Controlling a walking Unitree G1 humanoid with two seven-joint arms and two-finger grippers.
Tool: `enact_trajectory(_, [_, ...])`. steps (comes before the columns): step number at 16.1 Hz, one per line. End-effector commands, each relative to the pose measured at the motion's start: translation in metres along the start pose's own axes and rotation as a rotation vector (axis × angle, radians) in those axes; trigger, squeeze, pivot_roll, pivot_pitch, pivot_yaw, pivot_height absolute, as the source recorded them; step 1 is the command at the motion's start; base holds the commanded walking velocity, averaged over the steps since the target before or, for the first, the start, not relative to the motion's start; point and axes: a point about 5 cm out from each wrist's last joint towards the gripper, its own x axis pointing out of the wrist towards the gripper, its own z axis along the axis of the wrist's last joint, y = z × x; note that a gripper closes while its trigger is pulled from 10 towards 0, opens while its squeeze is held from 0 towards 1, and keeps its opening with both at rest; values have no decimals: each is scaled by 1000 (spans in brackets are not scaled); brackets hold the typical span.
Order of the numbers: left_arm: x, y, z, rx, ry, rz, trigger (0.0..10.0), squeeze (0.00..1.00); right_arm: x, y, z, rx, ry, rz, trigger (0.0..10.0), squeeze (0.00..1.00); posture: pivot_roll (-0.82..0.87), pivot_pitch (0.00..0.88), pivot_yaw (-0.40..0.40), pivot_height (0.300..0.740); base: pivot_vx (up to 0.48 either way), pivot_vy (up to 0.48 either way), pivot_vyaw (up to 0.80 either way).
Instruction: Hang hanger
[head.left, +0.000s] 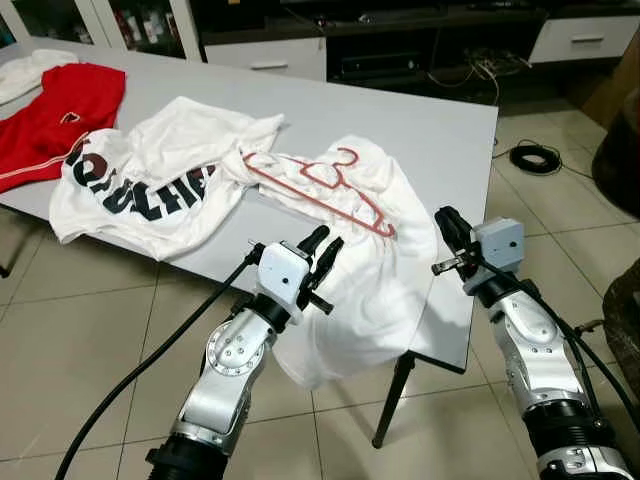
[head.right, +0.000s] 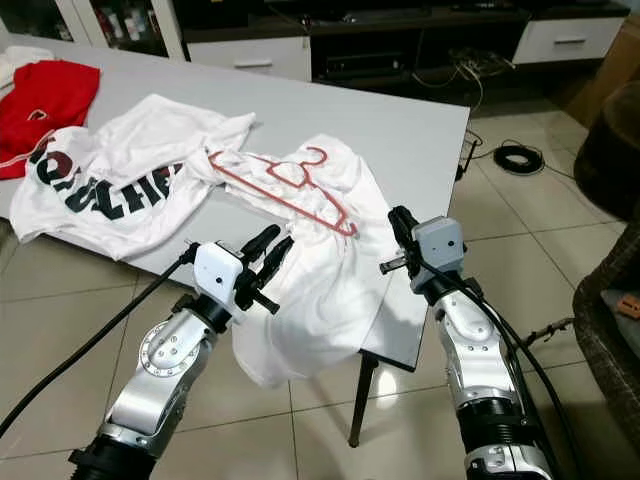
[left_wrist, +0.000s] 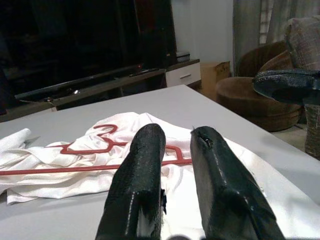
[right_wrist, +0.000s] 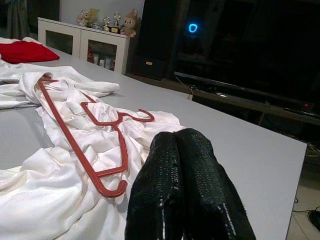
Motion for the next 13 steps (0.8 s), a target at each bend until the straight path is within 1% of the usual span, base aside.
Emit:
enact_trajectory(1, [1, 3, 0, 6, 2, 11, 10000, 0, 0, 2, -2, 2, 2, 6, 10000, 0, -69, 0, 56, 736, 379, 0, 0])
enact_trajectory(13, [2, 4, 0, 12, 6, 17, 10000, 0, 0, 3, -2, 1, 2, 7, 10000, 0, -69, 0, 56, 736, 384, 0, 0])
